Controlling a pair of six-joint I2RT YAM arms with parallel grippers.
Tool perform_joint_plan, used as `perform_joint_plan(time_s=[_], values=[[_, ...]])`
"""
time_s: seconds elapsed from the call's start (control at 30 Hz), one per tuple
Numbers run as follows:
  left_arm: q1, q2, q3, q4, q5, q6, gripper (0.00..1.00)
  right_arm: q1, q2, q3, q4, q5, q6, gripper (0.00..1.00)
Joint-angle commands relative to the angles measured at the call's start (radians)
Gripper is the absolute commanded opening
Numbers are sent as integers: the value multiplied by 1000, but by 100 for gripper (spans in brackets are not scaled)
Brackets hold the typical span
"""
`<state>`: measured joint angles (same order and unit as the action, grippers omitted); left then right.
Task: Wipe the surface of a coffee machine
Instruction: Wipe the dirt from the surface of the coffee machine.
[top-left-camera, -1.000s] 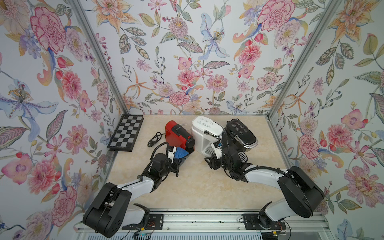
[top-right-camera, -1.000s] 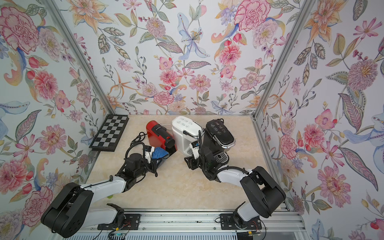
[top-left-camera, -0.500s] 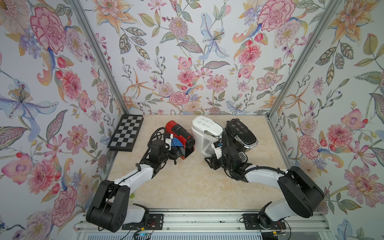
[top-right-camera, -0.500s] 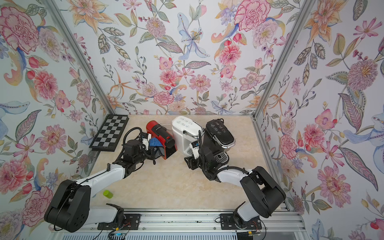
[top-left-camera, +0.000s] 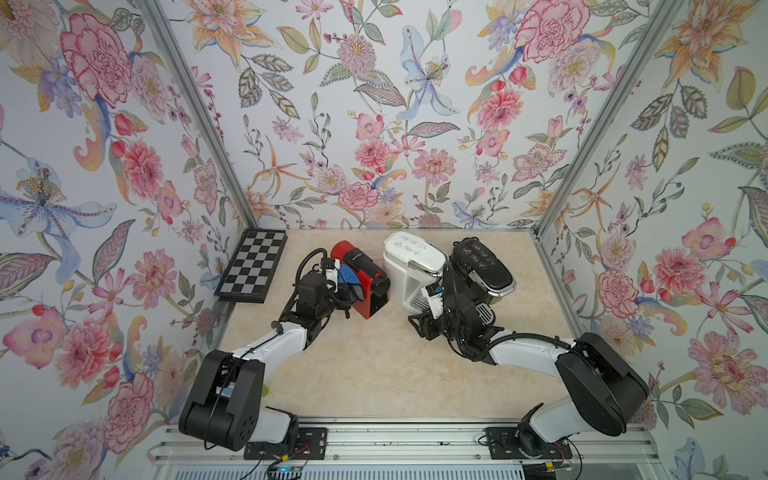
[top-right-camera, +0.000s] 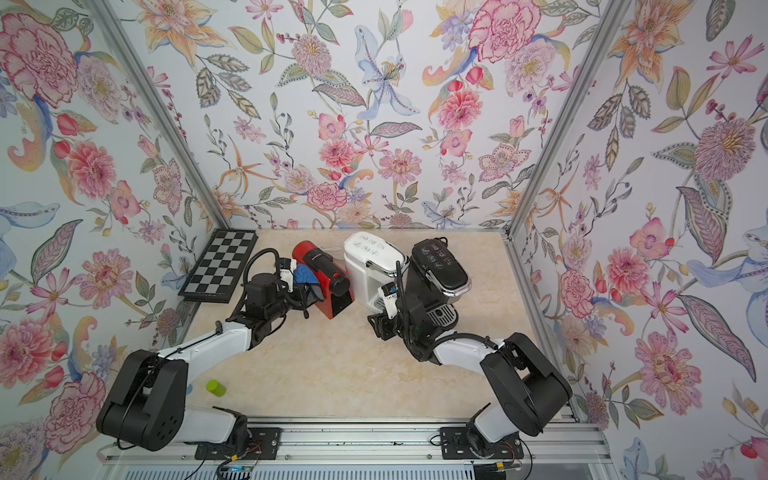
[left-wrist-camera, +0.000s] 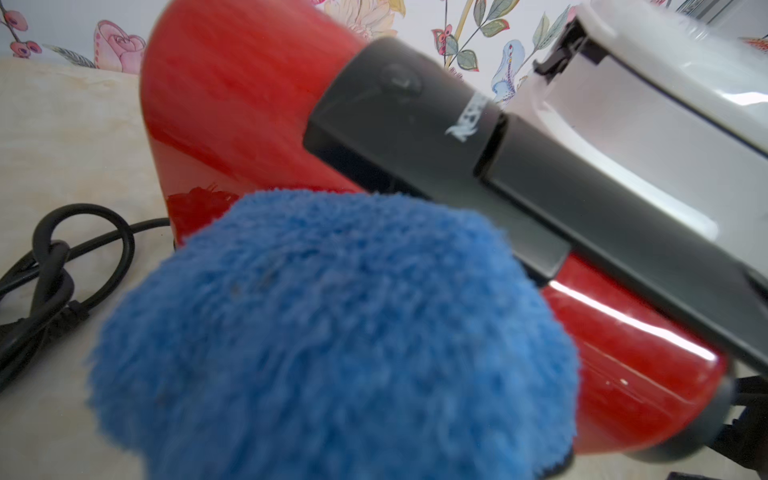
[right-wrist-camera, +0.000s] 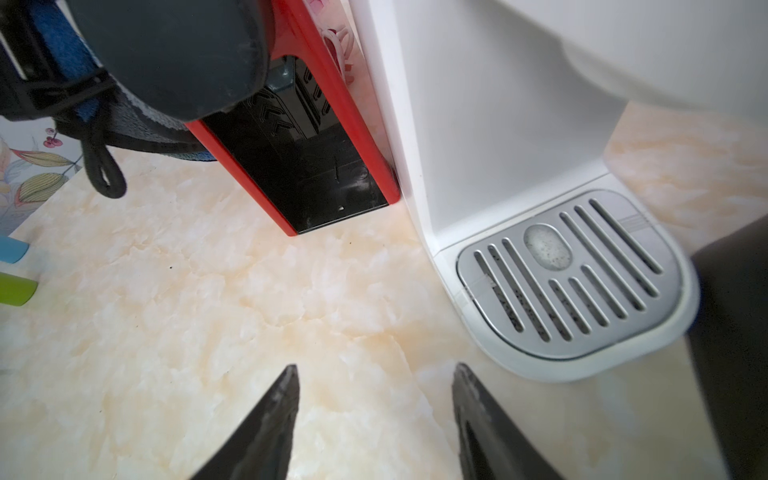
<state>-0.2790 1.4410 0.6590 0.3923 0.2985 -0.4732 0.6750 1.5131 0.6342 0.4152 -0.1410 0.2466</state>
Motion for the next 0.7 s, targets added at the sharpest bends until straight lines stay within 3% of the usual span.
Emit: perform_joint_plan(time_s=[0.0, 0.37, 0.53, 0.67], values=[[8, 91, -19, 107, 32, -47, 0, 7, -21, 10, 8, 7, -4, 60], [22, 291, -15, 233, 106, -164, 0, 7, -21, 11, 6, 8, -6, 60], [8, 255, 18, 209, 125, -195, 0, 7, -17, 10, 8, 11, -6, 60], [-68, 186, 15, 173, 102, -221, 0, 7, 4, 18, 8, 6, -5, 60]])
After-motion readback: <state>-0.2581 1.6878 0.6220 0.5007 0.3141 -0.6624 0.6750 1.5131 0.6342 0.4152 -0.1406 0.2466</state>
